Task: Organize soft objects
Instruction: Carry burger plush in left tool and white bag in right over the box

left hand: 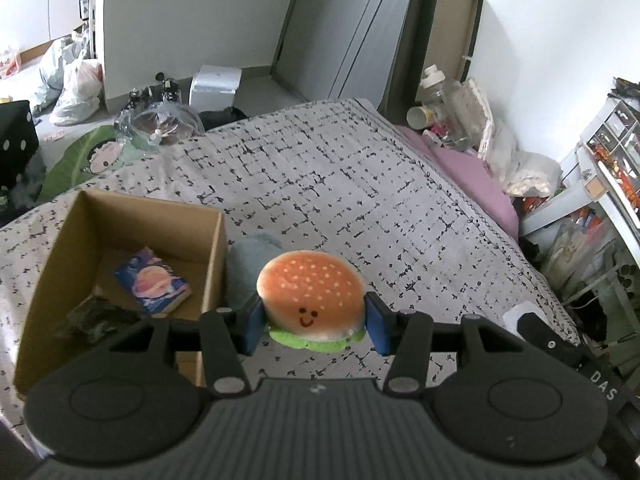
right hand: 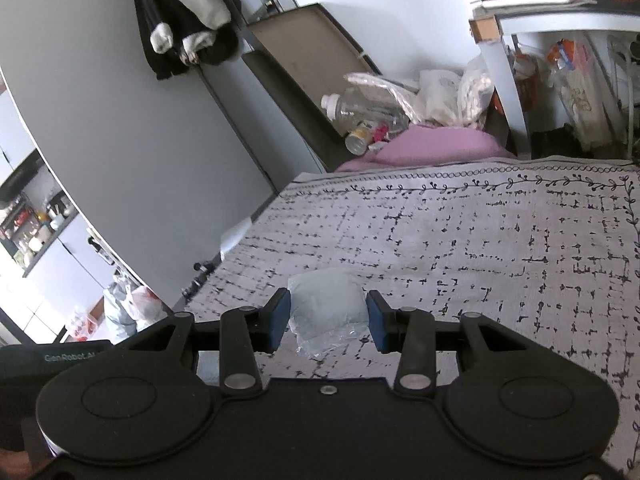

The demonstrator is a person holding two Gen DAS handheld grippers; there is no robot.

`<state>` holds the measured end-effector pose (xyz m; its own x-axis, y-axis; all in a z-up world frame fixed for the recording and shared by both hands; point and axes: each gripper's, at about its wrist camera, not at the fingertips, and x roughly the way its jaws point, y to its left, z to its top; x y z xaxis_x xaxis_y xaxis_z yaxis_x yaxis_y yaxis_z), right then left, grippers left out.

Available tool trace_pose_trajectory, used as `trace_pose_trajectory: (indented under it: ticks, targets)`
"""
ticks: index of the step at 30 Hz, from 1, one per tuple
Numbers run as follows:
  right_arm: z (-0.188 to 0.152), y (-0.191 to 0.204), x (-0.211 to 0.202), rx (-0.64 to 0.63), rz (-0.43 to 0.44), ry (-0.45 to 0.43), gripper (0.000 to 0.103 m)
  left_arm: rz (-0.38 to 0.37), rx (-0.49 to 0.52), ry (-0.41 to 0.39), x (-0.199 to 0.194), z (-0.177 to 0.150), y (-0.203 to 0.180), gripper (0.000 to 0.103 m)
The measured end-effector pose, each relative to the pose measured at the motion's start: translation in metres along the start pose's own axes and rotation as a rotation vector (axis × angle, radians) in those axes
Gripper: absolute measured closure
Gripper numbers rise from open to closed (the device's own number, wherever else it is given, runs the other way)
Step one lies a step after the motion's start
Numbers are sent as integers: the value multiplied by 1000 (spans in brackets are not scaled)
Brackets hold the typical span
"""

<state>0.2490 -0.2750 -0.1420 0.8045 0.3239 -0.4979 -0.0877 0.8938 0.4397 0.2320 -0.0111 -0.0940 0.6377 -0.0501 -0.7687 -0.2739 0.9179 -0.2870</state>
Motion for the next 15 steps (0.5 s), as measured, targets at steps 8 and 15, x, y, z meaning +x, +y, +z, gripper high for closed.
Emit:
trace_pose_trajectory:
  ticks: [8, 15]
  targets:
    - [-3, 19, -27, -28, 17, -22, 62, -19, -10, -24, -29, -6, 17, 52]
    - [-6, 40, -44, -56, 38, -32, 62, -31, -20, -41, -50, -10, 32, 52]
